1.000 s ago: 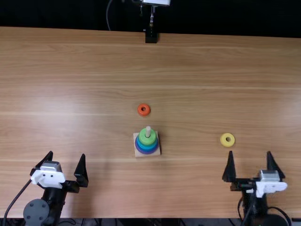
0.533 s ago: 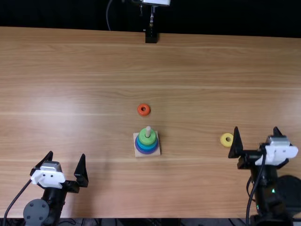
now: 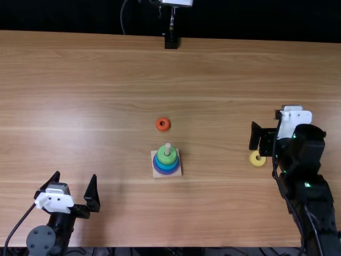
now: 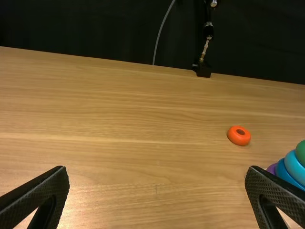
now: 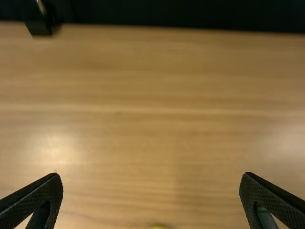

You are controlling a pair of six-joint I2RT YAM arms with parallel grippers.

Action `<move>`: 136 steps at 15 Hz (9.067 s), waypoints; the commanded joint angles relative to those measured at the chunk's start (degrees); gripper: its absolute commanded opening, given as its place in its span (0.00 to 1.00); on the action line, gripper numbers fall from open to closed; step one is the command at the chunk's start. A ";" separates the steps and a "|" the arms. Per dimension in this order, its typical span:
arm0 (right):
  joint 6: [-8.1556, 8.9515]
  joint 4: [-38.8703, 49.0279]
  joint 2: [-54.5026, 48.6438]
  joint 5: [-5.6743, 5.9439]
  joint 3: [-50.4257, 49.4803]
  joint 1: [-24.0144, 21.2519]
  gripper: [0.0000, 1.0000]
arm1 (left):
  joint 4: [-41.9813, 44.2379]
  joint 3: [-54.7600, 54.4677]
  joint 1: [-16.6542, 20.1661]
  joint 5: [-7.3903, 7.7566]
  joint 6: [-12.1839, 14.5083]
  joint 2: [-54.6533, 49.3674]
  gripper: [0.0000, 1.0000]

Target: Build the Hanoi tower: stack the rings onto the peg from bottom to top in this color order: purple, dark blue, light blue, dark green, light green, yellow, orange.

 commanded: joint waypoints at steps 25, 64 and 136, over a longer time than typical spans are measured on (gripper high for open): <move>-0.30 -31.14 35.26 0.22 19.76 -3.35 1.00 | -0.73 -3.09 0.95 0.26 0.20 -0.69 1.00; -7.69 -62.36 34.29 -0.20 52.37 22.85 0.00 | -0.73 -3.09 0.95 0.26 0.20 -0.69 1.00; -4.10 -69.74 42.56 0.22 71.09 42.53 1.00 | -0.73 -3.09 0.95 0.26 0.20 -0.69 1.00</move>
